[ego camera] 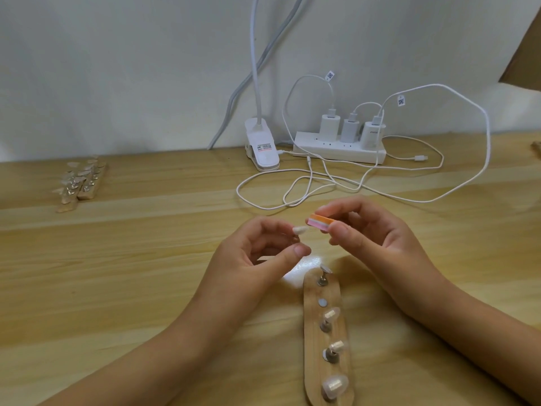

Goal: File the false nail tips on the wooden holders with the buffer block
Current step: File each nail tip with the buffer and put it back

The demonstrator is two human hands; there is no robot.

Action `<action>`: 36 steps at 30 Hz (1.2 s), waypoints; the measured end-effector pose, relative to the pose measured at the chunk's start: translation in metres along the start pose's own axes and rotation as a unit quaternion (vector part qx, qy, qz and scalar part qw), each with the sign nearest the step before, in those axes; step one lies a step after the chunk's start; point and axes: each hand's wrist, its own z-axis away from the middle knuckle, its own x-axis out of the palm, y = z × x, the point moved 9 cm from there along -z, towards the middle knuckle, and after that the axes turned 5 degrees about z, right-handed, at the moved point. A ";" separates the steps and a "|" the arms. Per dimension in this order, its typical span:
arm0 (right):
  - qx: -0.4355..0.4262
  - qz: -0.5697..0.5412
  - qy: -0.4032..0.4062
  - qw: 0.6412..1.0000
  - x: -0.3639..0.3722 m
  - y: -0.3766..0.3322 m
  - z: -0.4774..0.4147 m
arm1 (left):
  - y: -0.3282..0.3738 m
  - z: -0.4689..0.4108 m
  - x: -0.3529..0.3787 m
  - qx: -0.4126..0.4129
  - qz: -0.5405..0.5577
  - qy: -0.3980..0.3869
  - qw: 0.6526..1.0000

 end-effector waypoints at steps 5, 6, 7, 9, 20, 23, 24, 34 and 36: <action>-0.002 0.002 0.015 1.000 -0.004 0.000 -0.001 | 0.003 -0.001 -0.003 0.002 0.020 0.021 1.000; -0.008 0.006 0.020 1.000 -0.006 0.000 -0.001 | 0.003 -0.001 -0.004 -0.001 0.032 0.028 0.999; -0.015 0.012 0.028 0.999 -0.007 0.000 -0.001 | 0.002 -0.001 -0.005 -0.005 0.046 0.033 0.998; -0.039 0.043 0.049 0.997 -0.011 -0.004 0.000 | 0.002 -0.002 -0.005 -0.015 0.066 0.036 0.997; -0.174 0.226 0.013 0.958 0.005 -0.022 0.009 | 0.008 0.002 0.009 -0.023 0.021 -0.026 0.999; -0.165 0.218 -0.002 0.962 0.007 -0.020 0.008 | 0.008 0.001 0.010 -0.020 0.002 -0.034 0.999; -0.167 0.217 -0.010 0.962 0.009 -0.020 0.009 | 0.008 0.001 0.011 -0.019 -0.002 -0.039 0.999; -0.200 0.261 -0.019 0.944 0.016 -0.026 0.012 | 0.012 0.001 0.015 -0.014 -0.013 -0.059 0.998; -0.188 0.250 -0.008 0.950 0.012 -0.024 0.010 | 0.011 0.001 0.014 -0.016 -0.009 -0.057 0.998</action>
